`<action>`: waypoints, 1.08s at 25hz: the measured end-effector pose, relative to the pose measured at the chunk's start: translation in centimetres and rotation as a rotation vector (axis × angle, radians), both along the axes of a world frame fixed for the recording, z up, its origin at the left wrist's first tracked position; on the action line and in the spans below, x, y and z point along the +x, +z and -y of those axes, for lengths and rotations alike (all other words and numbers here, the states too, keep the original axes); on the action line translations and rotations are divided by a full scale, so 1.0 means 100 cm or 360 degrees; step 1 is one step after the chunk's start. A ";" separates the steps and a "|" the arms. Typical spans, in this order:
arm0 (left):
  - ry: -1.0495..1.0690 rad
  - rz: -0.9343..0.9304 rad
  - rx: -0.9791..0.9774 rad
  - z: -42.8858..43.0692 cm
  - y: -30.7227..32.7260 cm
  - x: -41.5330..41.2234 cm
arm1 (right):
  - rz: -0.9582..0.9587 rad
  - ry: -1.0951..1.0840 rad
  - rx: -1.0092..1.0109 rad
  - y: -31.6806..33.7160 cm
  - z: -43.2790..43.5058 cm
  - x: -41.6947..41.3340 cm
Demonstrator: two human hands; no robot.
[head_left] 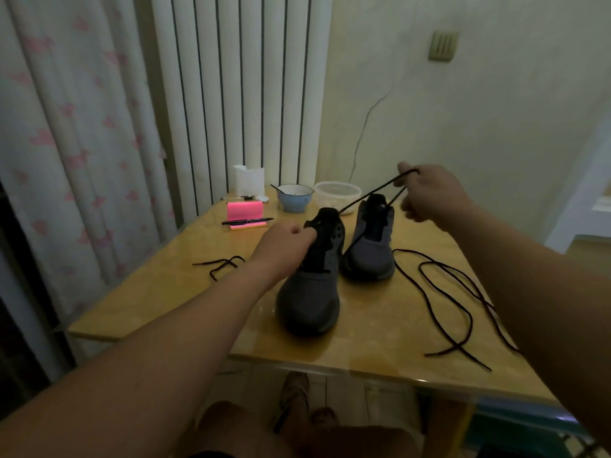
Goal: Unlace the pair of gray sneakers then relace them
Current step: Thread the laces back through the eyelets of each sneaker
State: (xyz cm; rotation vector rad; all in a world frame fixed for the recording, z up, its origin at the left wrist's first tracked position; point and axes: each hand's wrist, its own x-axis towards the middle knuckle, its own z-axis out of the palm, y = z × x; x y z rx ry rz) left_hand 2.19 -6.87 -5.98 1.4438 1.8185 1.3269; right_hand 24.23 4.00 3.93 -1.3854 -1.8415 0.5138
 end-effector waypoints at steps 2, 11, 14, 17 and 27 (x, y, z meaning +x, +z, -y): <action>0.0014 -0.0309 0.0160 -0.003 0.003 0.009 | -0.0403 0.0357 -0.0284 0.006 0.019 -0.012; -0.0151 0.0532 0.0226 -0.013 0.060 0.029 | -0.0220 0.0957 -0.0345 -0.013 0.053 -0.050; -0.0192 0.0521 0.0253 -0.013 0.071 0.021 | -0.0332 0.0985 -0.0359 -0.003 0.050 -0.058; -0.0334 0.0629 0.0336 -0.007 0.088 0.020 | -0.0421 0.1057 -0.0348 0.009 0.059 -0.065; 0.0025 -0.0569 0.0029 0.041 0.023 -0.044 | -0.1405 0.0270 -0.0690 0.010 0.036 -0.050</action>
